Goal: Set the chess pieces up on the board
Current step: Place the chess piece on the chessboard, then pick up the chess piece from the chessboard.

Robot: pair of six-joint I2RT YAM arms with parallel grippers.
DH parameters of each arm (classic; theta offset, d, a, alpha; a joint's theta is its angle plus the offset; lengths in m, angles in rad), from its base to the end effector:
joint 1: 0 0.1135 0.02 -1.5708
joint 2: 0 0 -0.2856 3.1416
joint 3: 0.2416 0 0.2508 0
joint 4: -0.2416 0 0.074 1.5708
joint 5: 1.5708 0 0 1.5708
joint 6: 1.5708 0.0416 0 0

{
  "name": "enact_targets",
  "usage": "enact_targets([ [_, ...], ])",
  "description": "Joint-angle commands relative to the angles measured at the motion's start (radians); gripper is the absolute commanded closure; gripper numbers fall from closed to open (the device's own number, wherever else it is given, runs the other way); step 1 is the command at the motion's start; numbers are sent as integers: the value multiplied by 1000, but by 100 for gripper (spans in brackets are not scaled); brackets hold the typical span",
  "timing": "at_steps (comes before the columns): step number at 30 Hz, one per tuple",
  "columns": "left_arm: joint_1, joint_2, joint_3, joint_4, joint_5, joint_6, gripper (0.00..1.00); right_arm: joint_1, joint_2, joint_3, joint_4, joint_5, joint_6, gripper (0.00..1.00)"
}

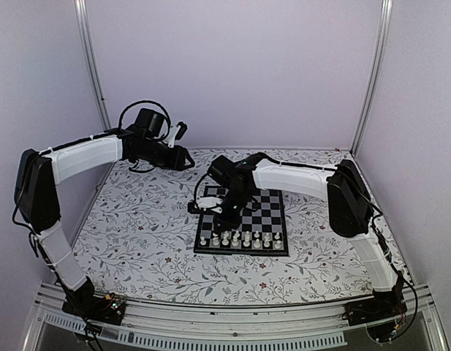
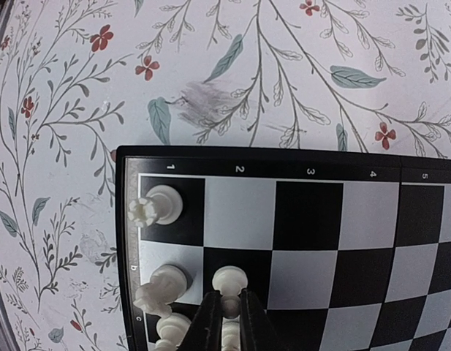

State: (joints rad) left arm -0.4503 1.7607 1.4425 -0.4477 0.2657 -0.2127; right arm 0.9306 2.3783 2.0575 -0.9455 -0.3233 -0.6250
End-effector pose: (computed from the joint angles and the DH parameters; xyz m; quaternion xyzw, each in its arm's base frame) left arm 0.3610 -0.1866 0.2957 0.1596 0.8994 -0.2416 0.3274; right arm 0.2943 0.4172 0.1829 -0.7019 0.6779 0.1800 0.1237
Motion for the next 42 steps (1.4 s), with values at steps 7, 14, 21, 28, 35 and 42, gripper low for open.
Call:
enact_targets([
  [7,13,-14,-5,1,30,6,57,10,17,21,0,23,22,70],
  [14,13,-14,-5,0,33,8,57,1,-39,21,-2,47,31,65],
  [21,12,-12,-5,1,32,11,57,-53,-133,17,-29,-51,24,59],
  [28,12,-4,-4,-1,42,7,57,-119,-130,-8,108,207,161,59],
  [35,13,-3,-5,1,43,7,57,-182,-8,92,116,292,254,53],
  [42,12,1,-4,-2,48,7,57,-202,66,143,123,309,294,52],
])
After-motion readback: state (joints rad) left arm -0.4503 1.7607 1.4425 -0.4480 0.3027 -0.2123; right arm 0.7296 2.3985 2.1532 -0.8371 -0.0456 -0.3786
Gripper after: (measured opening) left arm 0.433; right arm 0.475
